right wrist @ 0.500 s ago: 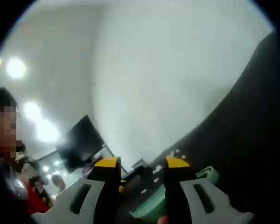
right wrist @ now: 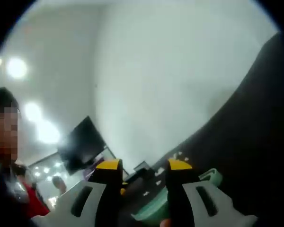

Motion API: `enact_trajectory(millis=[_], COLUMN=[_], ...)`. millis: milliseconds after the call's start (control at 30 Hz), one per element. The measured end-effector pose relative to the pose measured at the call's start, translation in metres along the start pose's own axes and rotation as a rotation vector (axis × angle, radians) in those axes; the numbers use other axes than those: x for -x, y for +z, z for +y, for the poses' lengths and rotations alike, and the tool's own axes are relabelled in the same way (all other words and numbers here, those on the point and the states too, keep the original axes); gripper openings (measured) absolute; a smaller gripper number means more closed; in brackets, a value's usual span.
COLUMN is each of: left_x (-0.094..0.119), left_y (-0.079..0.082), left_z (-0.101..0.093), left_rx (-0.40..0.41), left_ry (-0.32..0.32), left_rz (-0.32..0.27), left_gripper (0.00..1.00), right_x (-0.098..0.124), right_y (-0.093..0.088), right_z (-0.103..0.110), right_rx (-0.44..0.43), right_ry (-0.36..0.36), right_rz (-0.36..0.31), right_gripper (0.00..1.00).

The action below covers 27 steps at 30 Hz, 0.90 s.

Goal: Pick up the broom and sweep the trash on the tabletop into the dustpan.

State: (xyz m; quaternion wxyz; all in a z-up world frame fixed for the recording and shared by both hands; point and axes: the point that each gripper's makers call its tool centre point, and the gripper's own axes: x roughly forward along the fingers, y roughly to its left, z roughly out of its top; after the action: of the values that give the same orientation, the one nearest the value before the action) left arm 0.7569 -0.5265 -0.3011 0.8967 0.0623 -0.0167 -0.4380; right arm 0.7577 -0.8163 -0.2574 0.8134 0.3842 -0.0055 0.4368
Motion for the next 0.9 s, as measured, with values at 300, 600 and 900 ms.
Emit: enact_trajectory(millis=[300,600,900], left_x=[0.000,0.000,-0.003], left_y=[0.001,0.001,0.001], left_z=[0.003,0.008,0.004], left_rx=[0.021,0.047,0.052], left_ry=[0.004,0.030,0.015], left_rz=[-0.008,-0.006,-0.001], left_gripper=[0.21,0.29,0.28], right_x=[0.002,0.002,0.003], right_y=[0.003,0.001,0.007], right_z=[-0.002,-0.003,-0.007], right_rx=[-0.009,-0.001,0.040], right_ry=[0.000,-0.012,-0.030], right_rz=[-0.004,-0.002,-0.014], right_gripper=[0.38,0.38,0.36])
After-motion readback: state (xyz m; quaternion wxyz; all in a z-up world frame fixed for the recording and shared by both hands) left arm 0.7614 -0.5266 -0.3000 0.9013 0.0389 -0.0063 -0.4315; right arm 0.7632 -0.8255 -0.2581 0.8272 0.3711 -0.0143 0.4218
